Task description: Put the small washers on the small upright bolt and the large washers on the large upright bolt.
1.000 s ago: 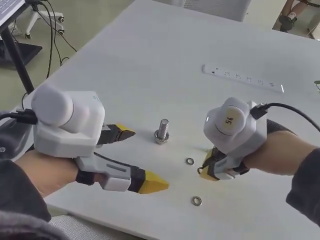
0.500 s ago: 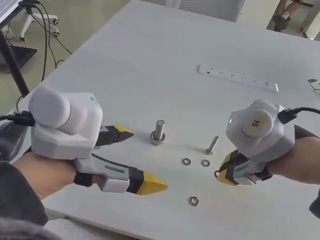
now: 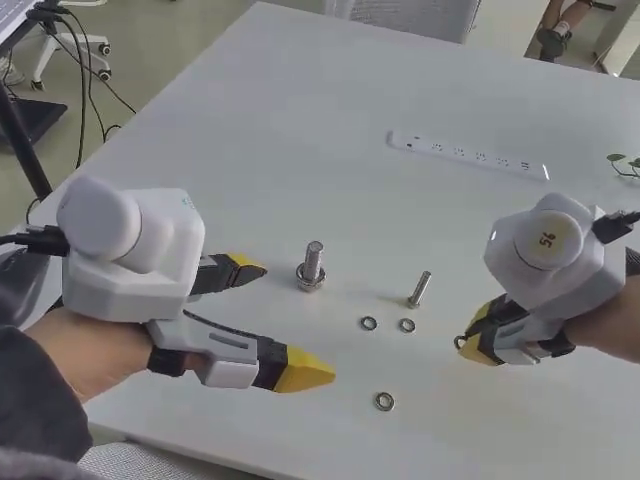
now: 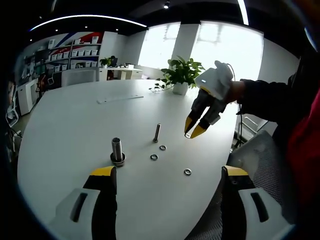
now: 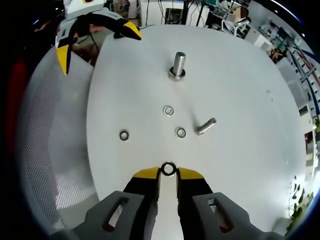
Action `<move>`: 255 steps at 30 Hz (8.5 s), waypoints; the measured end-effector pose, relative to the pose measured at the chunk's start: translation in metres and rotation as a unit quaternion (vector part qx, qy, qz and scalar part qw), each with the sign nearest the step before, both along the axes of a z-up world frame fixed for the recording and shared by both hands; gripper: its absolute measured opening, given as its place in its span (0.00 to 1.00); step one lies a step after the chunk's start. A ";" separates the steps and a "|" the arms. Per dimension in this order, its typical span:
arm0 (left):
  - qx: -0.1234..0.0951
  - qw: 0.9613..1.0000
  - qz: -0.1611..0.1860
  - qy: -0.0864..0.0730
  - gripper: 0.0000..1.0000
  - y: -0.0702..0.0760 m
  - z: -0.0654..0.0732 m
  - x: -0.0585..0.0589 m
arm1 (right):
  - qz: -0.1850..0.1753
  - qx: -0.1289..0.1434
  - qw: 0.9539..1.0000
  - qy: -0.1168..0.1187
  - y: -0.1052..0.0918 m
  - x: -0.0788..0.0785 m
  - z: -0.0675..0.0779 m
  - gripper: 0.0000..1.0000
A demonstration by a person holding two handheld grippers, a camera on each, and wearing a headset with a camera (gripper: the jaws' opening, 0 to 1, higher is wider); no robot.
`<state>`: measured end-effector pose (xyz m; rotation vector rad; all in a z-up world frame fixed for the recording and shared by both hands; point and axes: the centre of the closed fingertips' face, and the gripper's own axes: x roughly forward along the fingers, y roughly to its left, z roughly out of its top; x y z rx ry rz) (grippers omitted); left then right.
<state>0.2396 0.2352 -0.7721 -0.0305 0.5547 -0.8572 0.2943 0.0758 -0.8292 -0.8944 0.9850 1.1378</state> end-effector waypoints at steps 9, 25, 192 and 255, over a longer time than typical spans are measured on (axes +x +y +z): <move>0.000 1.000 -0.001 0.000 0.86 -0.002 0.000 0.001 | 0.001 0.003 1.000 -0.017 0.003 0.017 0.016 0.13; 0.000 1.000 0.002 0.001 0.86 0.000 0.000 0.002 | 0.025 0.002 0.999 -0.046 0.026 0.040 0.037 0.13; 0.004 1.000 0.019 0.012 0.84 0.009 -0.007 0.000 | 0.015 0.012 1.000 0.017 0.051 0.033 -0.047 0.18; 0.000 1.000 0.007 0.007 0.84 0.003 -0.003 0.000 | -0.003 -0.011 1.000 0.016 0.010 0.016 -0.025 0.13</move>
